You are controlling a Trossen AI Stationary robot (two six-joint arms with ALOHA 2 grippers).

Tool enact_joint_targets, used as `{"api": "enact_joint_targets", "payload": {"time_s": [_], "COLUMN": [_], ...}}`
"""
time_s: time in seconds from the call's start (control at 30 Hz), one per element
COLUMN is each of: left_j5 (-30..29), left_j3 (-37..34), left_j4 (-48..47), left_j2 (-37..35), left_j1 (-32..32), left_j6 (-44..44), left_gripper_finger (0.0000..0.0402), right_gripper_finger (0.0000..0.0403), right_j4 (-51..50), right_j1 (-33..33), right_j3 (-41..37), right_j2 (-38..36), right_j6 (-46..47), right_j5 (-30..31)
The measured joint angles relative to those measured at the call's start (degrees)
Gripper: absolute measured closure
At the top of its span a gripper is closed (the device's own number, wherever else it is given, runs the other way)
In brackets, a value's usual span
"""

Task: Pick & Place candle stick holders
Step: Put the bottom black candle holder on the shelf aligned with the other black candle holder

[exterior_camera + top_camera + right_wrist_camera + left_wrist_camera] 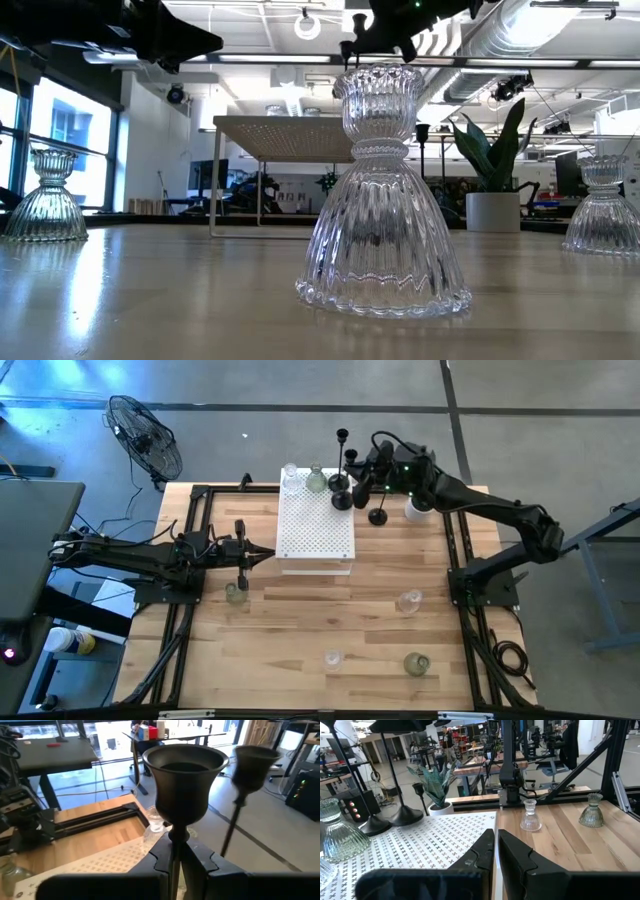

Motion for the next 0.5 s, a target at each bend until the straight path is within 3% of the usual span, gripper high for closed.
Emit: {"api": "enact_joint_targets", "payload": {"time_s": [0.5], "left_j5": [0.1], "left_j3": [0.0], "left_j4": [0.0], "left_j2": [0.0], "left_j1": [0.0], "left_j6": [0.0], "left_gripper_finger": [0.038], "right_gripper_finger": [0.0386], "right_j4": [1.6], "right_j1": [-0.7], "right_j3": [0.0], "right_j2": [2.5], "right_j6": [-1.4], "right_j5": [-0.7]}}
